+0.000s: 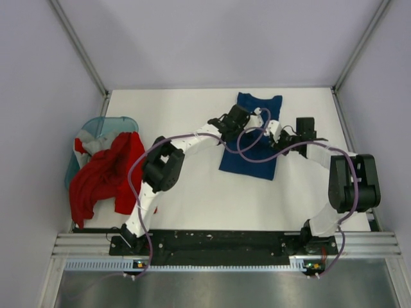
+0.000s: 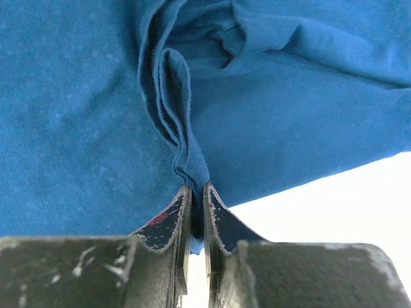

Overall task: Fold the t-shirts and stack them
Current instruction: Fold the folded rectangular tshirt in 1/3 of the way, then grab one side of the 2/3 rectangular tshirt with both arms, then fold the long partially folded tshirt into a neat square

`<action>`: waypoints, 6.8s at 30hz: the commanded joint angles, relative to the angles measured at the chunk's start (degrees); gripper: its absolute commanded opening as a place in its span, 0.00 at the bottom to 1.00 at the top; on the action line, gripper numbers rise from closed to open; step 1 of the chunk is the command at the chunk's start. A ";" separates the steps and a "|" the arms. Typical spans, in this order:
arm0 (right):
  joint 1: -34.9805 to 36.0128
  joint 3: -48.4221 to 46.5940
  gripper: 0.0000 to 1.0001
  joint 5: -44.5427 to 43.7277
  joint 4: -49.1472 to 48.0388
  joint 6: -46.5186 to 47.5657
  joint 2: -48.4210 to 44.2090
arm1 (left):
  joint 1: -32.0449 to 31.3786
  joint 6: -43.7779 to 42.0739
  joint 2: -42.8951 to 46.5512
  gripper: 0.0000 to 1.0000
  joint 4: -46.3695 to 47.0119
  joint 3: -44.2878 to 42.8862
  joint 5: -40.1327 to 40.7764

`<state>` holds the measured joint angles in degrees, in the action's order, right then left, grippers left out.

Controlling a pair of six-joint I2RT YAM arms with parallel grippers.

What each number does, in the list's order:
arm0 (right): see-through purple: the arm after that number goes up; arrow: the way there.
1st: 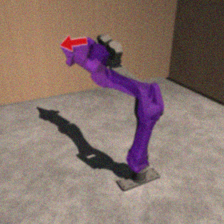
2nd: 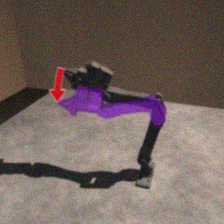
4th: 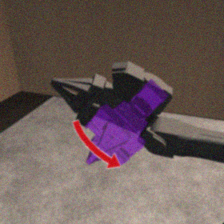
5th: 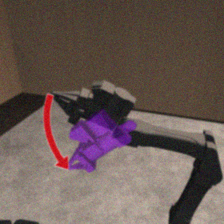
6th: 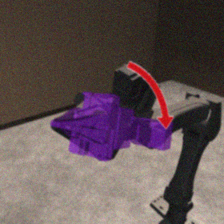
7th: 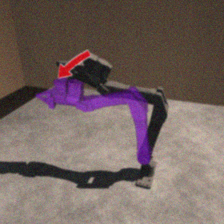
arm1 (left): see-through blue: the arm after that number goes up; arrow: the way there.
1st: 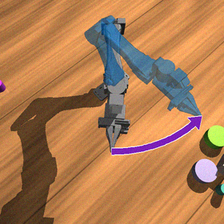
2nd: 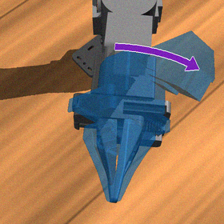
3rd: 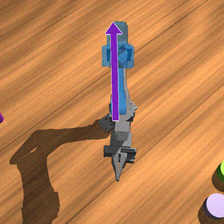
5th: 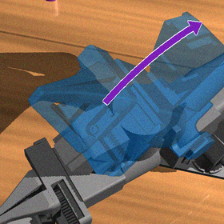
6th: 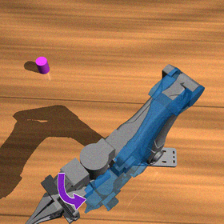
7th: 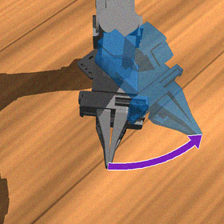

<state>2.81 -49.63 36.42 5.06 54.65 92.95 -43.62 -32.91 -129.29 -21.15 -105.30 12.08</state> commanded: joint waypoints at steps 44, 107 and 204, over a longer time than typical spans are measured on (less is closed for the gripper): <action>-1.76 -13.13 0.40 -7.44 7.07 -71.91 5.24 | -3.67 -2.78 8.07 0.34 -8.91 10.19 -17.08; 6.51 22.20 0.26 -31.78 -2.24 -119.69 -16.93 | -8.68 -19.39 24.26 0.00 4.98 39.20 -14.19; -6.59 -4.42 0.00 9.10 10.24 -100.08 -2.96 | 13.73 -4.01 12.14 0.00 -43.72 -8.96 -33.70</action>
<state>-2.90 -50.43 48.18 22.33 -43.03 88.05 -31.31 -37.41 -115.09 -65.78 -110.89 -24.47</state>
